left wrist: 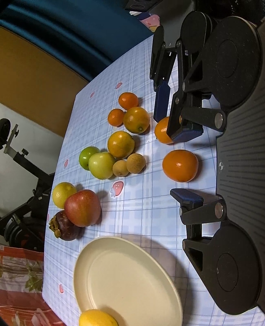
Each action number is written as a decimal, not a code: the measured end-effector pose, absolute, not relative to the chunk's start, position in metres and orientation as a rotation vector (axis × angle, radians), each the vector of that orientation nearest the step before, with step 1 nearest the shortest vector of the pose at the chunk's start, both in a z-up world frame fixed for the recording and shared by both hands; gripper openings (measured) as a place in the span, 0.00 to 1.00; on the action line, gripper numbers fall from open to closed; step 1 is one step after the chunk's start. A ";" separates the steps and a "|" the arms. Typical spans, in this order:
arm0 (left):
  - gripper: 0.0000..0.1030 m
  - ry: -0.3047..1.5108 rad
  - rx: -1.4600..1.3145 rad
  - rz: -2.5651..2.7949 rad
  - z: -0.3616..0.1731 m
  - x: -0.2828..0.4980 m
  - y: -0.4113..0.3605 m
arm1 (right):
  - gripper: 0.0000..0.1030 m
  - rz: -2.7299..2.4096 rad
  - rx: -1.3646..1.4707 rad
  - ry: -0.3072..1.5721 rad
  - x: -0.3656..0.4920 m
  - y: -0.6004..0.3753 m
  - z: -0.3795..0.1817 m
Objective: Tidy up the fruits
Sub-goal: 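Grasp an orange with the left gripper while the right gripper grasps another orange, then carry both oranges onto the beige plate and open both grippers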
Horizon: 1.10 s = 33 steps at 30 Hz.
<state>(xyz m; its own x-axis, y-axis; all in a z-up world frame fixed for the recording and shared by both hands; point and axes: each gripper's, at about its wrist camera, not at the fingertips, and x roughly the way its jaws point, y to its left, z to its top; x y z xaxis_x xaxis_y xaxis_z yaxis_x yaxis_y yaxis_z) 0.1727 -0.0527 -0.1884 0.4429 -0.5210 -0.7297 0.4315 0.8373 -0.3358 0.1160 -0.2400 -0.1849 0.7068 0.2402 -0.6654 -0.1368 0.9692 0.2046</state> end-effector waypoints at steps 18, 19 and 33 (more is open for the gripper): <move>0.36 0.908 -0.074 -0.571 -0.184 0.171 -0.052 | 0.36 0.226 0.176 0.778 0.117 -0.239 -0.190; 0.36 0.897 -0.073 -0.566 -0.181 0.171 -0.051 | 0.36 0.221 0.176 0.771 0.117 -0.240 -0.188; 0.36 0.690 -0.119 -0.358 -0.122 0.171 0.011 | 0.36 0.283 0.149 0.666 0.134 -0.224 -0.139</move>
